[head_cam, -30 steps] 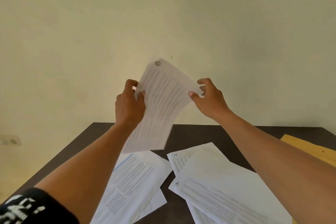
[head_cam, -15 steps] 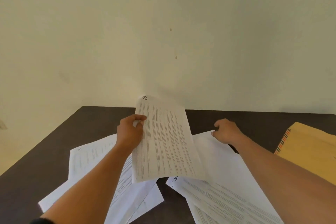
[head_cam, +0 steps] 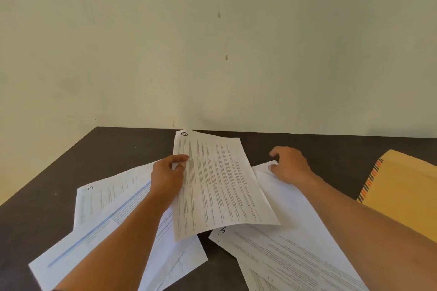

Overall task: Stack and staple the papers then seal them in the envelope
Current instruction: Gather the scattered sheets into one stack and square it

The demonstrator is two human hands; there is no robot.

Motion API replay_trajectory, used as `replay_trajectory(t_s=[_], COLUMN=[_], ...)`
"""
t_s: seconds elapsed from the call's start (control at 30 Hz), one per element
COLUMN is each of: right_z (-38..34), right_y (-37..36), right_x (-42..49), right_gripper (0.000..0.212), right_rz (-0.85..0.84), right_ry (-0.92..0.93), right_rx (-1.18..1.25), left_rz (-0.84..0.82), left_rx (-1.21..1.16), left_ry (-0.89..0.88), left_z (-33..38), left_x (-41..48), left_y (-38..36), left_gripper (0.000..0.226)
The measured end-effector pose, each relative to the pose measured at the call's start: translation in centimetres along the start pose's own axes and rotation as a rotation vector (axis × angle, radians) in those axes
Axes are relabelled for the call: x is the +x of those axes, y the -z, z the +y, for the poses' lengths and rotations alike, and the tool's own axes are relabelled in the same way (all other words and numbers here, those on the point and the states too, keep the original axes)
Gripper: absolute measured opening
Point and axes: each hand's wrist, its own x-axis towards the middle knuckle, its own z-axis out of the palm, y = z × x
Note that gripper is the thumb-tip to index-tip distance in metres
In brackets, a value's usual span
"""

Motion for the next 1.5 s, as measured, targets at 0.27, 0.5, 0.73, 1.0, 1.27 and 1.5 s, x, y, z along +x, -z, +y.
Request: replay_trajectory(t_s=[0.27,0.5,0.73,1.0,1.27,1.5], right_z=[1.2,0.8,-1.1,-5.6,-8.8,-10.9], right_y=[-0.2,0.5,6.2,15.2,23.3,26.9], right_x=[-1.2,-2.7,-3.0,-4.9,-9.1,-12.9], right_gripper=[0.02,0.006,0.035,0.041,0.037,0.021], right_rz=[-0.029,0.138,0.236,0.552,0.714,0.728], right_ry=[0.046,0.08,0.135,0.322,0.47,0.423], right_rx=[0.109,0.203,0.45,0.515,0.568,0.8], left_rz=[-0.004,-0.018,-0.061,-0.114,-0.127,-0.068], left_rx=[-0.01,-0.047,-0.318,-0.462,-0.555,-0.632], left_ry=[0.013,0.014,0.032,-0.043,-0.133,-0.23], left_z=[-0.3,0.4,5.4,12.2,17.1,21.3], left_x=[-1.2,-2.1,-2.2,-3.9,-7.7,-10.6], left_y=[0.5,0.9,2.2,3.3,5.5,7.3], left_gripper=[0.018,0.017,0.02,0.02,0.019,0.02])
